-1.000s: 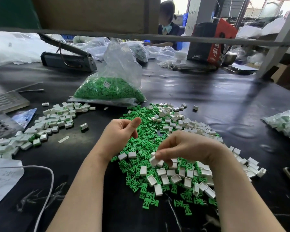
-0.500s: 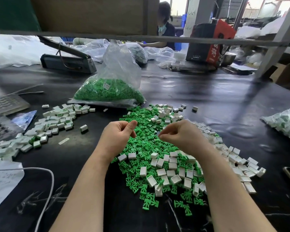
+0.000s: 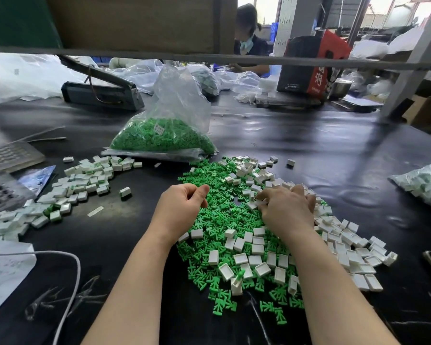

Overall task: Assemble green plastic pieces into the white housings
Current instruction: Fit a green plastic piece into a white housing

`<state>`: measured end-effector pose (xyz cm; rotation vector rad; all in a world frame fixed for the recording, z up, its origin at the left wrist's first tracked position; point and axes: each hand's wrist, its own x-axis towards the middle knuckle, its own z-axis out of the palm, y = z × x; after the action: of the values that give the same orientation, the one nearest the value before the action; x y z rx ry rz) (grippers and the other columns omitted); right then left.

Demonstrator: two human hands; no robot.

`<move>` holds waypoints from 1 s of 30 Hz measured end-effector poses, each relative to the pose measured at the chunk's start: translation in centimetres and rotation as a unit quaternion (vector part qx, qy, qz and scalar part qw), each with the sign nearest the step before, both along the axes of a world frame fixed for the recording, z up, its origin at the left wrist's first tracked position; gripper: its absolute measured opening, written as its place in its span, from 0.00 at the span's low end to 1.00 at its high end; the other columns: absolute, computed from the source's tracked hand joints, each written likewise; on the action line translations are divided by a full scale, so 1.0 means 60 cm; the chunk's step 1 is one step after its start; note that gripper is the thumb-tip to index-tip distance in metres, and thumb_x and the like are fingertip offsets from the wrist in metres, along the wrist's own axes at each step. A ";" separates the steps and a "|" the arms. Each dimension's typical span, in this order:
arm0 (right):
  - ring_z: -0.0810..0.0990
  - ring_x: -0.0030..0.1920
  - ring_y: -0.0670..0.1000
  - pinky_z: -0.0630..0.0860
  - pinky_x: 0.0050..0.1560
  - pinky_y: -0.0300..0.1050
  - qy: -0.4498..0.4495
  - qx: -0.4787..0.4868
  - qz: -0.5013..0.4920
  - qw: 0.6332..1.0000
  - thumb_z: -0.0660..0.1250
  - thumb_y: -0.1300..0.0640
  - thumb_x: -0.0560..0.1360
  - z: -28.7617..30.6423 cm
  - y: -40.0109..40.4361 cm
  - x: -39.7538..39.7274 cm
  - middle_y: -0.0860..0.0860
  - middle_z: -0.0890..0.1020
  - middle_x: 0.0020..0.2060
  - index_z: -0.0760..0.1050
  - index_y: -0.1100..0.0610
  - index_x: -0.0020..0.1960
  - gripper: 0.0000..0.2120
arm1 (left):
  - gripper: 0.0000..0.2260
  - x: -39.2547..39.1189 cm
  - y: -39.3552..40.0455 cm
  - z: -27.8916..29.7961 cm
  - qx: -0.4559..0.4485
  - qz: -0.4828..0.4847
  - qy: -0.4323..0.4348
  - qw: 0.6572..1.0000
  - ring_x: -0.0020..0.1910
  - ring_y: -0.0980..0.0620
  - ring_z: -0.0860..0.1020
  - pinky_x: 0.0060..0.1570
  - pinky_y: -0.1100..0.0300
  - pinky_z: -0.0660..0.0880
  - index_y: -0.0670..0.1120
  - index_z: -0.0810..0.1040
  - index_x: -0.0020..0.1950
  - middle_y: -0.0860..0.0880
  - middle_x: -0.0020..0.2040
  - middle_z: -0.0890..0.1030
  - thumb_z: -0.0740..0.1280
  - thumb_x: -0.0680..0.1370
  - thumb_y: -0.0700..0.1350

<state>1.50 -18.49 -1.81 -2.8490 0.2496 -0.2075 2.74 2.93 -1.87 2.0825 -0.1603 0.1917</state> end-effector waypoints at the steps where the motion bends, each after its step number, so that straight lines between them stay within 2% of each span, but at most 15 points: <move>1: 0.71 0.60 0.54 0.66 0.63 0.53 -0.014 0.012 -0.001 1.000 0.61 0.50 0.81 0.000 0.001 0.001 0.46 0.80 0.59 0.77 0.43 0.61 0.11 | 0.20 0.000 -0.001 0.000 0.000 -0.003 0.001 1.000 0.21 0.57 0.63 0.24 0.66 0.62 0.47 0.79 0.33 0.54 0.20 0.67 0.64 0.80 0.56; 3: 0.71 0.58 0.54 0.67 0.57 0.51 -0.039 0.001 -0.007 0.999 0.62 0.51 0.79 0.001 0.003 0.000 0.47 0.80 0.56 0.77 0.46 0.59 0.10 | 0.19 0.001 -0.003 -0.001 0.002 -0.006 0.002 1.000 0.22 0.56 0.64 0.24 0.64 0.63 0.47 0.79 0.33 0.54 0.22 0.68 0.64 0.80 0.56; 7: 0.69 0.55 0.53 0.59 0.48 0.48 -0.080 -0.021 -0.009 0.996 0.65 0.51 0.78 0.003 0.007 -0.001 0.47 0.80 0.56 0.78 0.47 0.56 0.08 | 0.15 -0.001 -0.011 0.000 -0.023 -0.016 0.009 1.000 0.25 0.55 0.66 0.27 0.64 0.66 0.48 0.81 0.37 0.51 0.27 0.73 0.65 0.80 0.54; 9: 0.70 0.52 0.49 0.61 0.49 0.46 -0.115 0.067 0.010 0.991 0.68 0.49 0.77 0.009 0.012 0.000 0.43 0.81 0.53 0.79 0.46 0.53 0.06 | 0.10 -0.003 -0.017 0.002 -0.037 -0.034 0.018 0.999 0.28 0.56 0.70 0.32 0.61 0.71 0.49 0.81 0.40 0.49 0.31 0.77 0.67 0.79 0.51; 10: 0.74 0.50 0.47 0.66 0.51 0.46 -0.130 0.159 0.031 0.978 0.70 0.49 0.76 0.014 0.016 0.000 0.42 0.82 0.50 0.80 0.46 0.51 0.05 | 0.07 -0.004 -0.022 0.003 -0.050 -0.044 0.026 0.997 0.31 0.56 0.73 0.35 0.58 0.73 0.49 0.82 0.43 0.47 0.35 0.79 0.68 0.79 0.49; 12: 0.81 0.45 0.46 0.76 0.51 0.47 -0.133 0.364 0.091 0.917 0.74 0.54 0.73 0.028 0.027 -0.002 0.44 0.84 0.43 0.82 0.51 0.48 0.04 | 0.02 -0.007 -0.029 0.009 -0.089 -0.068 0.045 0.993 0.35 0.56 0.79 0.38 0.60 0.76 0.48 0.82 0.49 0.46 0.40 0.82 0.70 0.78 0.45; 13: 0.83 0.44 0.46 0.79 0.49 0.44 -0.122 0.424 0.120 0.889 0.75 0.56 0.72 0.034 0.034 -0.006 0.46 0.85 0.42 0.83 0.53 0.47 0.04 | 0.04 -0.008 -0.032 0.012 -0.111 -0.081 0.051 0.989 0.37 0.56 0.80 0.38 0.62 0.76 0.49 0.82 0.52 0.47 0.42 0.83 0.70 0.77 0.44; 15: 0.84 0.45 0.50 0.81 0.48 0.42 -0.111 0.463 0.161 0.865 0.75 0.60 0.72 0.038 0.046 -0.010 0.50 0.86 0.42 0.83 0.55 0.48 0.05 | 0.09 -0.011 -0.037 0.016 -0.156 -0.110 0.061 0.980 0.39 0.56 0.82 0.39 0.65 0.77 0.49 0.82 0.56 0.45 0.44 0.85 0.71 0.77 0.41; 18: 0.85 0.45 0.50 0.81 0.51 0.45 -0.127 0.469 0.180 0.855 0.74 0.63 0.72 0.035 0.057 -0.009 0.52 0.86 0.42 0.84 0.57 0.48 0.06 | 0.09 -0.016 -0.040 0.022 -0.184 -0.113 0.051 0.975 0.39 0.54 0.81 0.39 0.66 0.77 0.48 0.83 0.54 0.43 0.43 0.85 0.70 0.76 0.38; 22: 0.84 0.40 0.52 0.82 0.42 0.47 -0.127 0.450 0.175 0.866 0.72 0.62 0.75 0.027 0.055 -0.003 0.49 0.86 0.42 0.83 0.54 0.52 0.08 | 0.03 -0.017 -0.039 0.023 -0.187 -0.081 0.030 0.978 0.38 0.54 0.80 0.39 0.64 0.77 0.48 0.84 0.47 0.42 0.42 0.85 0.72 0.75 0.41; 24: 0.81 0.36 0.53 0.78 0.36 0.50 -0.114 0.371 0.142 0.911 0.69 0.59 0.77 0.020 0.051 0.001 0.47 0.86 0.43 0.82 0.48 0.54 0.09 | 0.02 -0.017 -0.040 0.022 -0.193 -0.077 0.022 0.978 0.38 0.54 0.80 0.40 0.63 0.77 0.48 0.84 0.46 0.42 0.41 0.85 0.73 0.75 0.42; 25: 0.81 0.39 0.50 0.78 0.40 0.47 -0.093 0.286 0.132 0.944 0.69 0.55 0.77 0.017 0.048 0.004 0.45 0.85 0.47 0.81 0.45 0.56 0.10 | 0.02 -0.016 -0.040 0.022 -0.196 -0.076 0.019 0.977 0.38 0.54 0.80 0.41 0.62 0.77 0.47 0.84 0.46 0.43 0.41 0.85 0.73 0.74 0.42; 27: 0.76 0.58 0.49 0.72 0.59 0.48 -0.020 0.104 0.135 0.985 0.68 0.47 0.77 0.010 0.049 0.004 0.44 0.81 0.59 0.77 0.42 0.62 0.14 | 0.03 -0.015 -0.040 0.022 -0.200 -0.074 0.017 0.977 0.40 0.53 0.82 0.41 0.63 0.78 0.45 0.84 0.47 0.45 0.41 0.86 0.74 0.74 0.42; 28: 0.71 0.64 0.52 0.67 0.64 0.50 0.018 0.046 0.141 0.989 0.67 0.43 0.76 0.009 0.051 0.003 0.45 0.77 0.63 0.75 0.40 0.65 0.17 | 0.04 -0.014 -0.040 0.022 -0.206 -0.074 0.019 0.976 0.41 0.53 0.83 0.41 0.64 0.78 0.44 0.84 0.48 0.46 0.41 0.86 0.73 0.74 0.42; 30: 0.66 0.68 0.54 0.65 0.65 0.52 0.056 0.009 0.148 0.987 0.66 0.40 0.76 0.005 0.060 0.002 0.46 0.74 0.66 0.74 0.39 0.65 0.18 | 0.04 -0.014 -0.041 0.022 -0.224 -0.073 0.027 0.972 0.43 0.49 0.84 0.41 0.63 0.78 0.42 0.83 0.48 0.45 0.41 0.86 0.73 0.75 0.41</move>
<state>1.61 -14.89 -1.50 -2.8366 -0.1495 0.0167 1.92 0.50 -0.53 1.6176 -0.2144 0.0714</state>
